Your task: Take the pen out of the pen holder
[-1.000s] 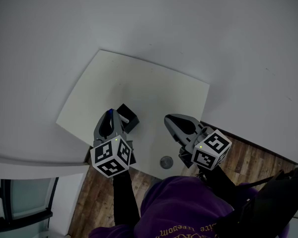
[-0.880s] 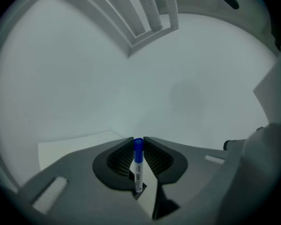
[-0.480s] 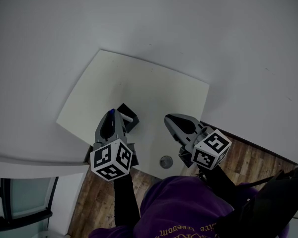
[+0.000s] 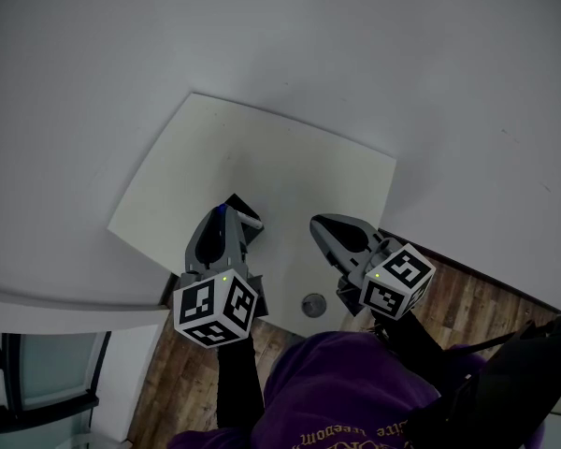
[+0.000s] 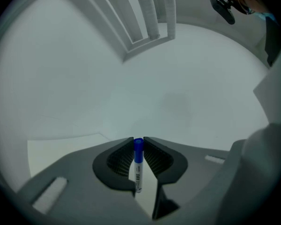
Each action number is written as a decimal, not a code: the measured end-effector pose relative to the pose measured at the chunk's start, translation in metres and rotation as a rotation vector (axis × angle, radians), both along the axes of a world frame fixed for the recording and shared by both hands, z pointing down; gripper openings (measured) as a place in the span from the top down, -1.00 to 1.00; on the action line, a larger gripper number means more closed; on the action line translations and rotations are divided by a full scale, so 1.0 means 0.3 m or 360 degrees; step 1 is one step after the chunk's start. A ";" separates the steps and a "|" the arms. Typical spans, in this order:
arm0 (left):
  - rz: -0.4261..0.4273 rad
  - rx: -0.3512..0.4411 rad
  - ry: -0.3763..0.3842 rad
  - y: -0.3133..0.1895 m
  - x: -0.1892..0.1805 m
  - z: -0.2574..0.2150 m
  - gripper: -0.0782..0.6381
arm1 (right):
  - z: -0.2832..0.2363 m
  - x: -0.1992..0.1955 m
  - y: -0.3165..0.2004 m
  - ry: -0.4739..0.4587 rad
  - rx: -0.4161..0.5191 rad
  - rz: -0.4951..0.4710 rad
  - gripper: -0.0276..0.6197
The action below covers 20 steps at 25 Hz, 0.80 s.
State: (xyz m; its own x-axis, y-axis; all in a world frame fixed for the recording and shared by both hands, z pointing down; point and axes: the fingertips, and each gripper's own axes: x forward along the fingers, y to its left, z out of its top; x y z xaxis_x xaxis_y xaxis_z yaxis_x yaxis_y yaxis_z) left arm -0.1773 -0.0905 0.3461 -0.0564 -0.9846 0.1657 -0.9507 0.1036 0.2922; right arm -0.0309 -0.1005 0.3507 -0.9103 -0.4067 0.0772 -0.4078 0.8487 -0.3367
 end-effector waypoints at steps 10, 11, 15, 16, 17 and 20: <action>0.0090 0.0042 0.0013 0.004 0.074 -0.024 0.58 | 0.005 0.009 -0.007 -0.0004 -0.0004 0.0017 0.88; 0.0101 0.0045 0.0016 0.004 0.081 -0.026 0.58 | 0.005 0.009 -0.007 -0.0005 -0.0005 0.0018 0.88; 0.0135 0.0054 0.0026 0.004 0.109 -0.030 0.58 | 0.002 0.005 -0.009 -0.0003 -0.0001 0.0016 0.88; 0.0141 0.0056 0.0028 0.005 0.114 -0.030 0.58 | 0.002 0.004 -0.010 -0.0002 0.0001 0.0014 0.88; 0.0146 0.0056 0.0030 0.005 0.119 -0.030 0.58 | 0.002 0.003 -0.010 -0.0001 0.0003 0.0012 0.88; 0.0158 0.0053 0.0031 0.009 0.132 -0.031 0.58 | 0.002 0.003 -0.009 -0.0004 0.0003 0.0009 0.88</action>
